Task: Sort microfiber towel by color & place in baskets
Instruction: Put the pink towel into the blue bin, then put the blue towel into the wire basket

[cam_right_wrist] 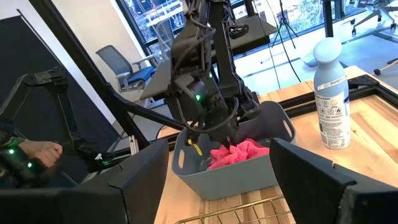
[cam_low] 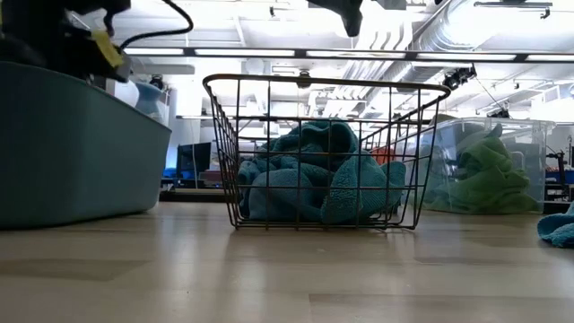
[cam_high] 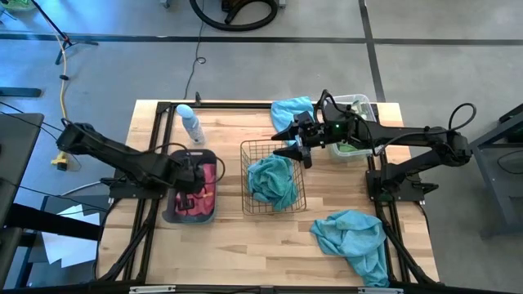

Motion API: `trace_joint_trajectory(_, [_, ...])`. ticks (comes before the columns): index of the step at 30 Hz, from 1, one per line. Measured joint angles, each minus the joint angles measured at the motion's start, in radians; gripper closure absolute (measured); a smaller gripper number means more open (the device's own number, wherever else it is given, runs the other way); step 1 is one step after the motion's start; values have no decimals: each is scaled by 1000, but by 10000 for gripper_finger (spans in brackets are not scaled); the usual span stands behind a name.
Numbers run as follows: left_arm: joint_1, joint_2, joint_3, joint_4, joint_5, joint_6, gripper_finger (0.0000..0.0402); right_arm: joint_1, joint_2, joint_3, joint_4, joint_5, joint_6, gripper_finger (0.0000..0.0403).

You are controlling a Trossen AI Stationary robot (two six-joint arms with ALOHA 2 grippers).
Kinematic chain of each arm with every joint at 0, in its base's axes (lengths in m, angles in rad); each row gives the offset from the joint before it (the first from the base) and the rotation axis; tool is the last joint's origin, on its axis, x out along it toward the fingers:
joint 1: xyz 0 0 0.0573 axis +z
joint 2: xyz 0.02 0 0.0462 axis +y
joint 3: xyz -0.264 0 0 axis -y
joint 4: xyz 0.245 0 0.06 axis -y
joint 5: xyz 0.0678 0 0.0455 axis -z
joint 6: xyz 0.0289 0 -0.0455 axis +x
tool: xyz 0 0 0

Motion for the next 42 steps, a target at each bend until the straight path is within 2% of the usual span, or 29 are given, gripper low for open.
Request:
trace_joint_trajectory(6, [1,0,-42,102,30,96,401,0,0,0,0,4,3,126])
trace_joint_trajectory(16, [23,52,-42,98,60,34,401,0,0,0,0,4,8,126])
trace_joint_trajectory(20, [28,92,-42,98,65,37,388,0,0,0,0,4,8,126])
trace_joint_trajectory(27, [28,113,-5,68,64,74,325,0,0,0,0,4,8,126])
trace_joint_trajectory(32, [28,109,69,-44,68,49,261,0,0,0,0,4,8,126])
trace_joint_trajectory(36, [28,109,141,-156,113,46,217,0,0,0,1,4,7,126])
trace_joint_trajectory(42, [28,109,259,-288,173,64,180,0,0,0,1,4,2,126])
